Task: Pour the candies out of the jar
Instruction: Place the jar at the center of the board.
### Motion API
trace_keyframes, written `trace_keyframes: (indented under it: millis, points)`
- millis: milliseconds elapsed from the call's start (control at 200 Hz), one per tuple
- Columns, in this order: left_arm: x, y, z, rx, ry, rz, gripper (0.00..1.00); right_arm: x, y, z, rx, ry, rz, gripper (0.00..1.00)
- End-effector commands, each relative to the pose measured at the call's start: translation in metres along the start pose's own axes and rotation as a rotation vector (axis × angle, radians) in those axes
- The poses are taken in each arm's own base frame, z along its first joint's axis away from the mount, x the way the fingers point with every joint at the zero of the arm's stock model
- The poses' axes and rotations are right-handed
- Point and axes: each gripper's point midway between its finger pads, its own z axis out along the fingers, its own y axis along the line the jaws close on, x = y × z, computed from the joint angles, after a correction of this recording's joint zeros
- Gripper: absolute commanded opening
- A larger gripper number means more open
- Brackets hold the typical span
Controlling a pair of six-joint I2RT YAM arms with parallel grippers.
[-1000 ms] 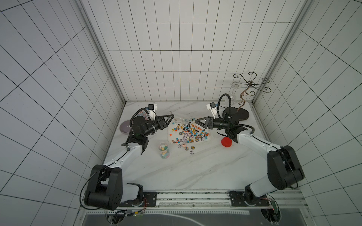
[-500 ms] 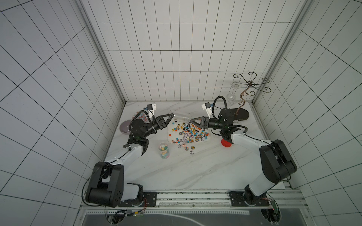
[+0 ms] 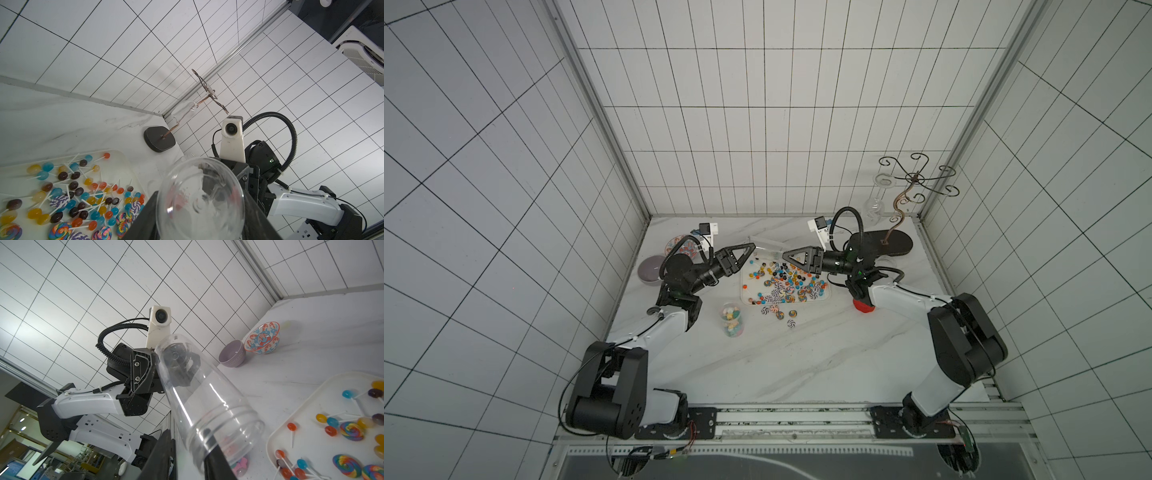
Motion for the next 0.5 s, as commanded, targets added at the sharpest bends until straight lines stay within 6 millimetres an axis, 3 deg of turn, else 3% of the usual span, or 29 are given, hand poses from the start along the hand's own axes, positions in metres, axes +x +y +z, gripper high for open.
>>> trace_keyframes:
  millis: [0, 115, 245, 375, 435, 495]
  points:
    - [0.006, 0.002, 0.002, 0.005, 0.012, -0.010, 0.01, -0.006, 0.020, 0.003, -0.064, -0.011, -0.053, 0.22]
    - [0.006, 0.001, 0.003, 0.007, 0.014, -0.009, 0.13, -0.005, 0.021, 0.000, -0.062, -0.017, -0.050, 0.11]
    - [0.006, 0.002, 0.002, 0.001, 0.017, -0.003, 0.38, -0.005, 0.026, -0.003, -0.063, -0.024, -0.055, 0.00]
    - [0.006, 0.003, 0.002, -0.016, 0.030, 0.019, 0.64, -0.007, 0.028, -0.008, -0.045, -0.025, -0.054, 0.00]
    - [0.004, 0.004, 0.003, -0.029, 0.038, 0.040, 0.82, -0.007, 0.025, -0.011, -0.014, -0.018, -0.044, 0.00]
    - [-0.001, 0.004, 0.003, -0.047, 0.046, 0.066, 0.91, -0.007, 0.020, -0.013, 0.038, -0.001, -0.043, 0.00]
